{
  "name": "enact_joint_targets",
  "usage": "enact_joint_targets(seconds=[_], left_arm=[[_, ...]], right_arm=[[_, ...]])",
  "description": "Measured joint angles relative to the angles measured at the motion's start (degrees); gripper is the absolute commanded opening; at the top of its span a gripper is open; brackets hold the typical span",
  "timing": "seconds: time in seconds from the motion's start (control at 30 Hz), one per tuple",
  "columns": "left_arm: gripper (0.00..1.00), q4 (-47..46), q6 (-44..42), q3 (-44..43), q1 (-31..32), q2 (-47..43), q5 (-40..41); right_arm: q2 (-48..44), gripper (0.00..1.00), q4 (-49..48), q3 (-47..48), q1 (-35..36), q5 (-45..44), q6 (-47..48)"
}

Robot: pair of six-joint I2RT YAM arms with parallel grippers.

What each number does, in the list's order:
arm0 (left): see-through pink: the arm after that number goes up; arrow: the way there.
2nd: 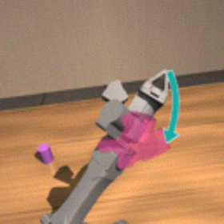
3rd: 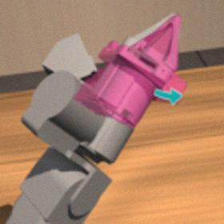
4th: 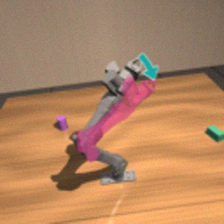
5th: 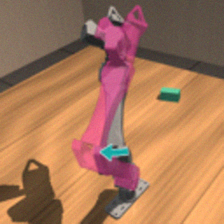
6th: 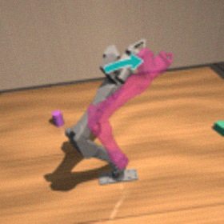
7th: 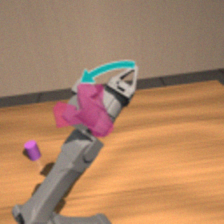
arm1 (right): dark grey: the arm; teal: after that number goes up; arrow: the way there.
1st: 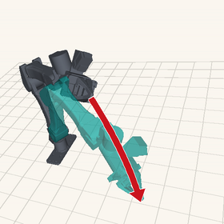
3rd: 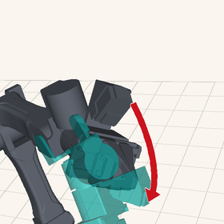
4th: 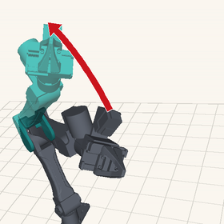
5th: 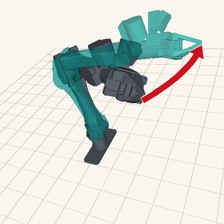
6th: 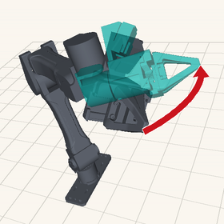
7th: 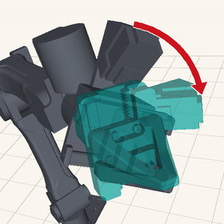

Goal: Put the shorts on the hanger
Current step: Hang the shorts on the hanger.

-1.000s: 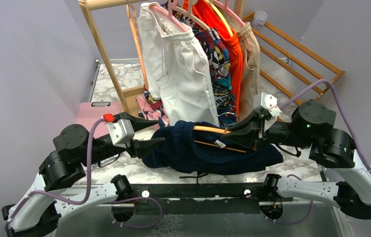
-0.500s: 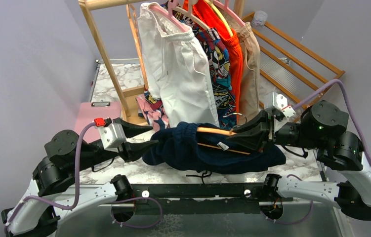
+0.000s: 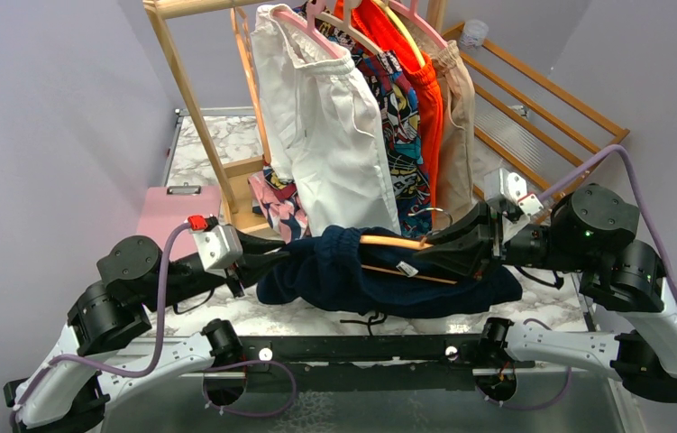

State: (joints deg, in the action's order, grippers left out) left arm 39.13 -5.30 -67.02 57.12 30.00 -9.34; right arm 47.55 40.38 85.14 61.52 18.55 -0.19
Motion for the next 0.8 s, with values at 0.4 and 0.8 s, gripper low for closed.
enact_joint_targets(seconds=[0.4, 0.8], left_arm=[[0.0, 0.35, -0.48, 0.26, 0.24, -1.57, 0.87], [0.0, -0.48, 1.97, 2.38, 0.72, -5.77, 2.12]], right_arm=[[0.04, 0.01, -0.31, 0.0, -0.07, -0.02, -0.28], [0.13, 0.01, -2.84, -1.73, 0.0, -0.04, -1.31]])
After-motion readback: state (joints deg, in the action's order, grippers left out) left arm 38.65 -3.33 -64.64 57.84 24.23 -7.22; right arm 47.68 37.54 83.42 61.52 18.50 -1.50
